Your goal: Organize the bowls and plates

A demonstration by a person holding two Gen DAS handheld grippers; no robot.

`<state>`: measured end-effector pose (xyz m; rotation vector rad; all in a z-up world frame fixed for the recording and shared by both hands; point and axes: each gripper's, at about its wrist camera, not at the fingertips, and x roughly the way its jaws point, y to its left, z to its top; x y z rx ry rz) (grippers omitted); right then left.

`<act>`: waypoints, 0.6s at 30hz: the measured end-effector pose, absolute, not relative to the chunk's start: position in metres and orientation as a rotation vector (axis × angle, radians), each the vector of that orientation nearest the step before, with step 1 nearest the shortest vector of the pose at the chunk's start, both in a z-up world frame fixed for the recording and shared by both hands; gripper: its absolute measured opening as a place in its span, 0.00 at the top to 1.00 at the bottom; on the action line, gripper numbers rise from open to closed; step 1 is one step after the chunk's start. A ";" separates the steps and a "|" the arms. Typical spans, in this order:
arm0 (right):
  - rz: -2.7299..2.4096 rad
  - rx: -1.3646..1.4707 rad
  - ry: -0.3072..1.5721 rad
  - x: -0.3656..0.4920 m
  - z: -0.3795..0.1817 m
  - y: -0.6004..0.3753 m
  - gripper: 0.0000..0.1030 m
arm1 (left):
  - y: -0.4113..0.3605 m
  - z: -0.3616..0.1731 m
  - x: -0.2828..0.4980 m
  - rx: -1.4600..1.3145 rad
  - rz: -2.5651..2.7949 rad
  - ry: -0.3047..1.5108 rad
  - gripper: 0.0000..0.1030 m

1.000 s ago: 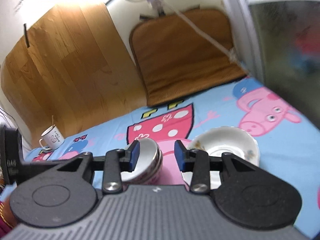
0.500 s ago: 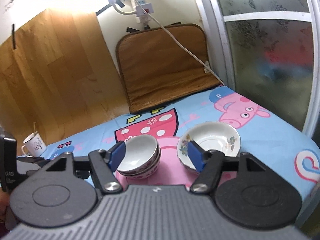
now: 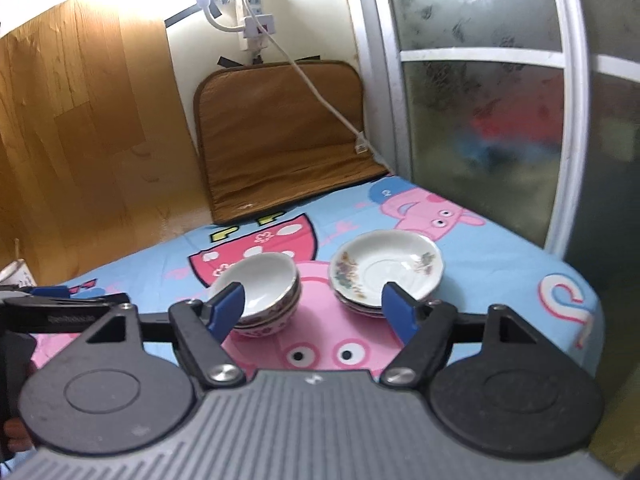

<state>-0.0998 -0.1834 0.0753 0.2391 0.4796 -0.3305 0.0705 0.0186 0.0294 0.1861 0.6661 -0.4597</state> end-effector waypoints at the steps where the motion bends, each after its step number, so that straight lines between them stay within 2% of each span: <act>1: -0.332 0.235 0.483 -0.098 0.074 -0.183 0.24 | 0.020 0.027 0.070 0.185 -0.468 0.686 0.00; 18: -0.190 0.266 0.514 -0.090 0.062 -0.171 0.24 | 0.023 0.015 0.050 0.229 -0.366 0.716 0.00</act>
